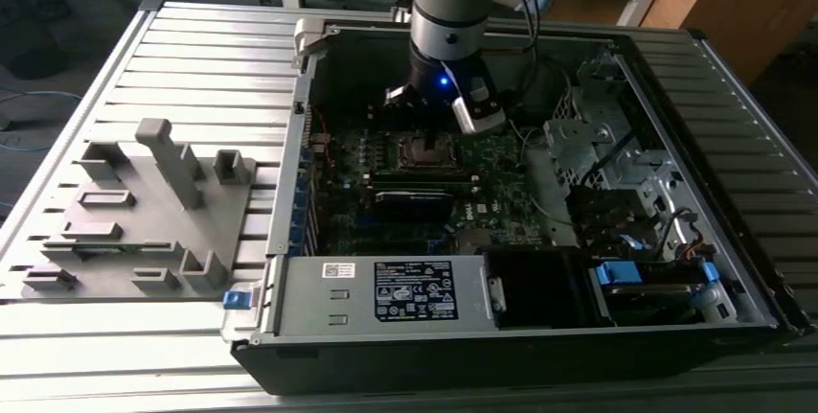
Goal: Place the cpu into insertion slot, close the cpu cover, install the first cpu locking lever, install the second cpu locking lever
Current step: 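Install the second cpu locking lever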
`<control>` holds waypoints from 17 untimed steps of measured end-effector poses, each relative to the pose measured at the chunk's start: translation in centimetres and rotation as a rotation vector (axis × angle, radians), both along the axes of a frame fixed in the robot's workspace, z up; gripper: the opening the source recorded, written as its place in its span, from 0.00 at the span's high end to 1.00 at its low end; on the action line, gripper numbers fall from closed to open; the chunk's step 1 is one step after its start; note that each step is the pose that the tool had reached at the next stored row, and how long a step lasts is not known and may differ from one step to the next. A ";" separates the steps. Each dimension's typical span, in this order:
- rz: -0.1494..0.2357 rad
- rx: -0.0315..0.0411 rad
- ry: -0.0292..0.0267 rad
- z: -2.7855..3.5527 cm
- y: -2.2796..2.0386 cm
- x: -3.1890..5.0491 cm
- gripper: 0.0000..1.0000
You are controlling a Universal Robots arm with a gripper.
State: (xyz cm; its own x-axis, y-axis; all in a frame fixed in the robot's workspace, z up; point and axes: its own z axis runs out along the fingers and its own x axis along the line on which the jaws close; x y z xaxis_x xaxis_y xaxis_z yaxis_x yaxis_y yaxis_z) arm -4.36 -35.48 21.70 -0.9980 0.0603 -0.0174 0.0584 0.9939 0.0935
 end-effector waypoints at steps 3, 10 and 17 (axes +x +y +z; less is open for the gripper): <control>-0.012 -0.0073 -0.0001 -0.02 0.02 0.11 0.90; -0.030 -0.0103 0.0001 -0.03 0.27 0.07 0.90; -0.039 -0.0102 0.0001 -0.08 0.49 0.02 0.90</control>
State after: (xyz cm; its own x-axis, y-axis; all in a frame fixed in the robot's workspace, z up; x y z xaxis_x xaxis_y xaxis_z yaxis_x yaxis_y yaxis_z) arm -4.34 -34.99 21.62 -0.9949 0.0988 -0.0181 0.0970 0.9918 0.0834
